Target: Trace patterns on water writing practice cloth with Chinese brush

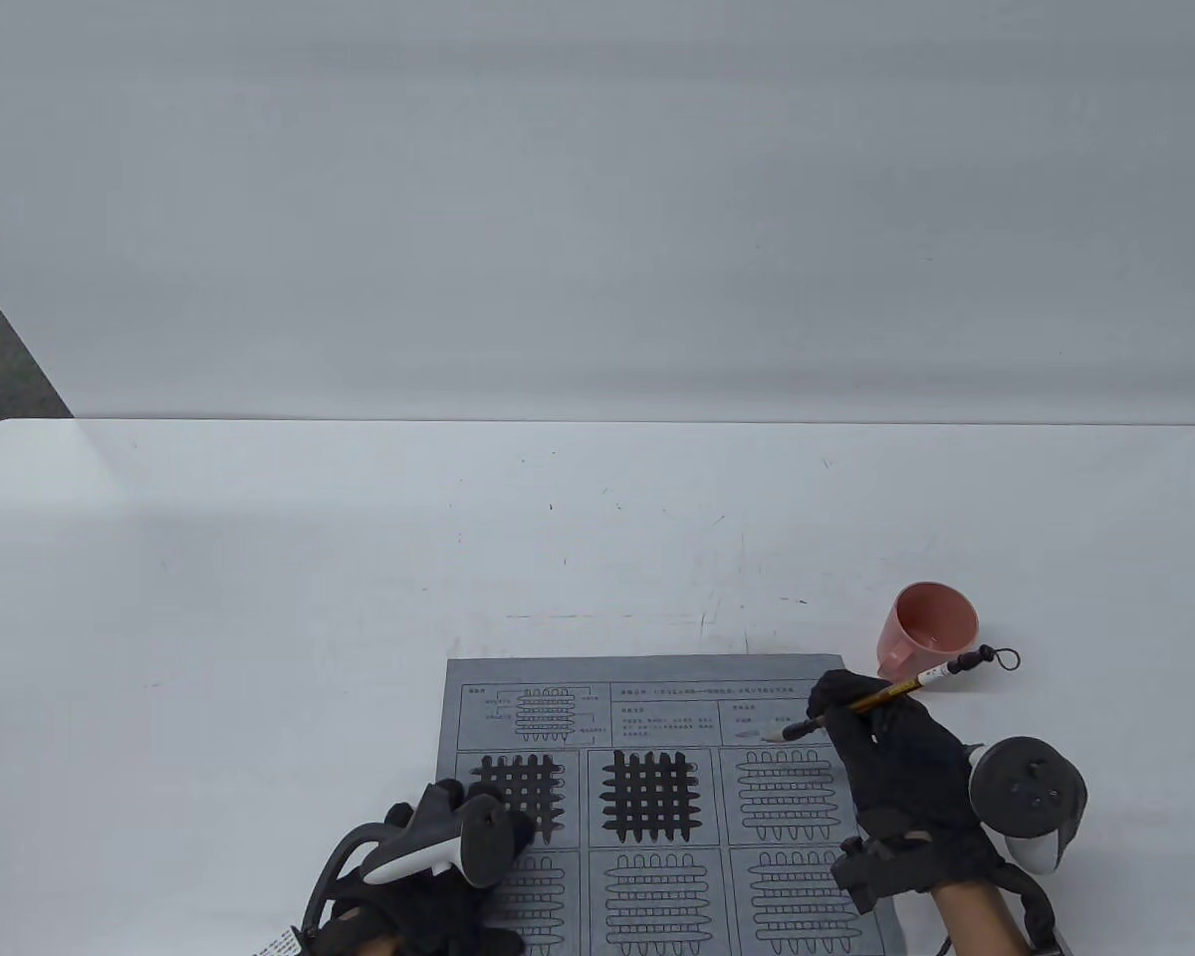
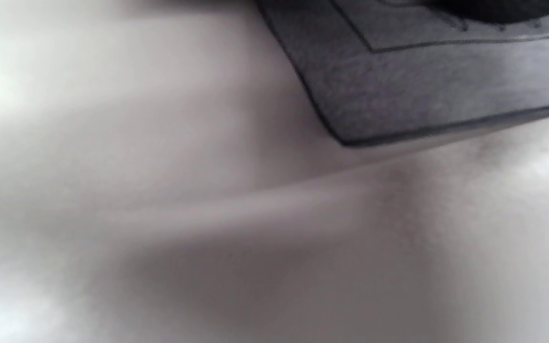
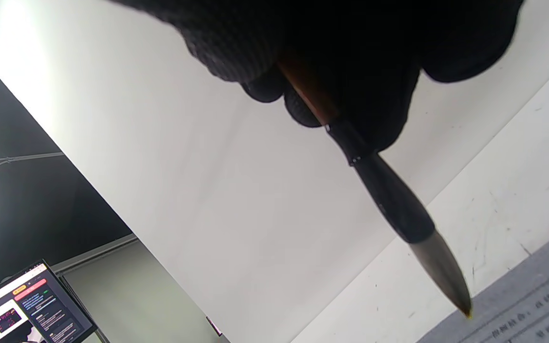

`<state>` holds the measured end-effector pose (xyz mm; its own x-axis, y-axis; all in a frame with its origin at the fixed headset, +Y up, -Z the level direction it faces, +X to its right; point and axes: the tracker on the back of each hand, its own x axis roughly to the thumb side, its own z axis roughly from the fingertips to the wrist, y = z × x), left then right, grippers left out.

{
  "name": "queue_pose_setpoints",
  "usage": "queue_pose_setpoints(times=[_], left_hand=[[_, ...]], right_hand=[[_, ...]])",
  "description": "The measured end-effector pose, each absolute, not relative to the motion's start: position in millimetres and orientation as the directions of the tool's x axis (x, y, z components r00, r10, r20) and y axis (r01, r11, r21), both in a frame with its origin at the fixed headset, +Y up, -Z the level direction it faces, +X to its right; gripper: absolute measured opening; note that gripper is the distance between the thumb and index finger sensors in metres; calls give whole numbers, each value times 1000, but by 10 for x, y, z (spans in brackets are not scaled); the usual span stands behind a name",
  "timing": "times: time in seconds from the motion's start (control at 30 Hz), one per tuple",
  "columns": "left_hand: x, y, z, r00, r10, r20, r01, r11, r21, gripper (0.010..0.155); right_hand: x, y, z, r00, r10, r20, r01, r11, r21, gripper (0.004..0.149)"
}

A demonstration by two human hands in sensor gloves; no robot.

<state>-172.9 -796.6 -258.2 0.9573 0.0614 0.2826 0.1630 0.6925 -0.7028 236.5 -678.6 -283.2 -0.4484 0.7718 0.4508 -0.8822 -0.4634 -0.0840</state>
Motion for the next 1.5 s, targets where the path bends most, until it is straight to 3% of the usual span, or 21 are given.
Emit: queue_pose_setpoints(times=[0.17, 0.27, 0.33, 0.47, 0.63, 0.83, 1.17, 1.37, 1.5], left_hand=[[-1728, -7964, -2581, 957, 61, 283, 163, 692, -703, 102], [-1729, -7965, -2580, 958, 63, 281, 162, 690, -705, 102], [-1728, -7962, -2579, 957, 63, 282, 162, 690, -706, 102], [-1729, -7960, -2579, 957, 65, 281, 161, 688, -707, 102], [-1729, -7957, -2578, 957, 66, 281, 161, 687, -708, 102], [-1730, -7954, -2577, 957, 68, 281, 160, 686, -710, 102], [-1727, -7948, -2580, 957, 66, 283, 161, 690, -705, 102], [-1744, -7918, -2601, 957, 71, 280, 143, 725, -674, 99], [-1803, -7828, -2628, 965, 77, 252, 99, 781, -617, 100]], right_hand=[[2515, -6601, -2782, -506, 720, 475, -861, -459, -221, 38], [2877, -6479, -2751, -488, 757, 436, -860, -328, -392, 38], [3130, -6482, -2770, -403, 817, 412, -890, -244, -386, 39], [3477, -6598, -2838, -349, 871, 345, -873, -169, -457, 40], [3620, -6895, -3004, -295, 933, 206, -843, -152, -516, 42], [3598, -7235, -3287, -225, 973, 46, -866, -178, -468, 44], [3481, -7266, -3290, -487, 839, -243, -706, -542, -456, 56], [3283, -7115, -3066, -511, 762, -398, -730, -629, -268, 54], [3035, -7025, -2953, -568, 715, -407, -781, -625, -9, 51]])
